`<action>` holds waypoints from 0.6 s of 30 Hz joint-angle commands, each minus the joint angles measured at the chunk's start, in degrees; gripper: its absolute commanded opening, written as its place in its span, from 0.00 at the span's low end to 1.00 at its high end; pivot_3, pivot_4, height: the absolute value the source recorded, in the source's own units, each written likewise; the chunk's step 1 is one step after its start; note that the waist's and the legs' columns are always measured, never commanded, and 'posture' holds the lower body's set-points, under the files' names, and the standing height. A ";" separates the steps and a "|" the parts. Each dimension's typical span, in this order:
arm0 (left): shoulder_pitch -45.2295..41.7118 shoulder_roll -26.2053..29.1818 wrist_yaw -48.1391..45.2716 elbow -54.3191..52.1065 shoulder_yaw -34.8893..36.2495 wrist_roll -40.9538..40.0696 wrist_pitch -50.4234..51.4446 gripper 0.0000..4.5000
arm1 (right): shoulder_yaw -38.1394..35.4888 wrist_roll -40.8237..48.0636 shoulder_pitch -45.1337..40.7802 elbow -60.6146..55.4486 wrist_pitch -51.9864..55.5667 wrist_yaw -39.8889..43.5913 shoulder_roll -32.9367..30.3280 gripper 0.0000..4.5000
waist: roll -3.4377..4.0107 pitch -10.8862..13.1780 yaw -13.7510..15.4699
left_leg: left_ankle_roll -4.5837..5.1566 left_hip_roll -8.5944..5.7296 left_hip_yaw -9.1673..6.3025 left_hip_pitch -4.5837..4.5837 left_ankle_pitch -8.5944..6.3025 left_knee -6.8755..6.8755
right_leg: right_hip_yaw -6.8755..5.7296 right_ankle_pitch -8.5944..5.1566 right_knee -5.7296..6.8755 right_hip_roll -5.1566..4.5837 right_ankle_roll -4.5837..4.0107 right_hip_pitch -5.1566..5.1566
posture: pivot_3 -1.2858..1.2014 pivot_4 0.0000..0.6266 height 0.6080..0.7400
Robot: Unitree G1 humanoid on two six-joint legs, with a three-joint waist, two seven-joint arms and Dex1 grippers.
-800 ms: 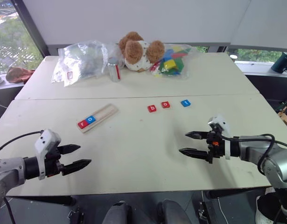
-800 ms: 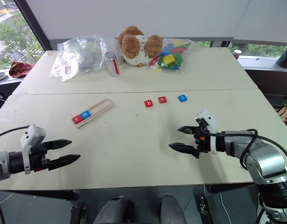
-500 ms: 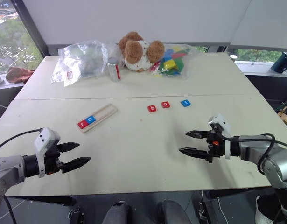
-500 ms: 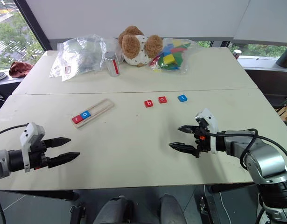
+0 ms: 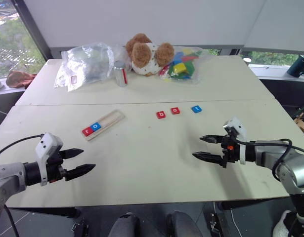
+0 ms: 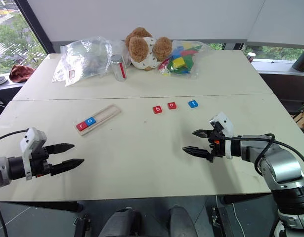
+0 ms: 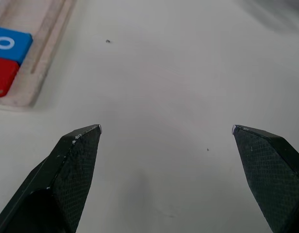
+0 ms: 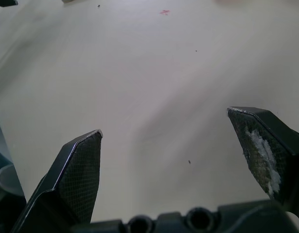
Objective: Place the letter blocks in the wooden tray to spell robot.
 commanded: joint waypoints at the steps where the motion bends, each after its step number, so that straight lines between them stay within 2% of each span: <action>1: -1.88 0.55 0.43 1.69 0.86 1.53 -2.28 0.99 | -1.15 0.15 -0.97 -1.61 -0.26 -0.13 -0.45 0.99 | 0.00 0.00 -0.04 | 0.00 0.00 0.00 0.00 0.00 0.00 | 0.00 0.00 0.00 0.00 0.00 0.00 | 0.52 0.24 1.00; 5: -3.03 5.17 -0.47 12.75 6.00 7.50 -9.06 0.99 | -0.54 7.82 -4.34 -9.55 7.33 -0.84 1.45 0.99 | 0.00 0.00 -0.57 | 0.00 0.01 0.01 0.00 0.00 -0.03 | 0.00 0.00 0.02 0.01 0.00 -0.06 | 0.52 0.24 1.00; 8: -3.72 7.35 -1.91 19.73 6.97 10.85 -15.79 0.99 | 1.91 12.37 -8.79 -15.56 12.21 -5.88 7.00 0.99 | 0.01 0.00 -0.52 | -0.03 0.05 0.01 0.00 0.02 -0.13 | 0.00 0.00 0.13 0.05 0.00 -0.22 | 0.52 0.24 1.00; 13: -11.81 3.33 -2.81 30.90 0.75 15.11 -27.34 0.99 | 5.64 14.44 -13.97 -18.81 15.94 -13.14 15.40 0.99 | 0.01 0.00 0.56 | -0.03 -0.01 0.03 -0.04 0.02 -0.09 | -0.01 0.00 0.09 -0.02 0.00 -0.16 | 0.52 0.24 1.00; 18: -21.03 -2.37 -5.63 41.78 -6.94 18.48 -34.22 0.99 | 8.12 11.08 -13.89 -16.73 13.65 -13.72 15.33 0.99 | -0.18 -0.11 1.23 | 0.11 -0.12 0.03 -0.18 -0.06 0.14 | -0.02 0.01 0.00 -0.10 0.01 -0.11 | 0.52 0.24 1.00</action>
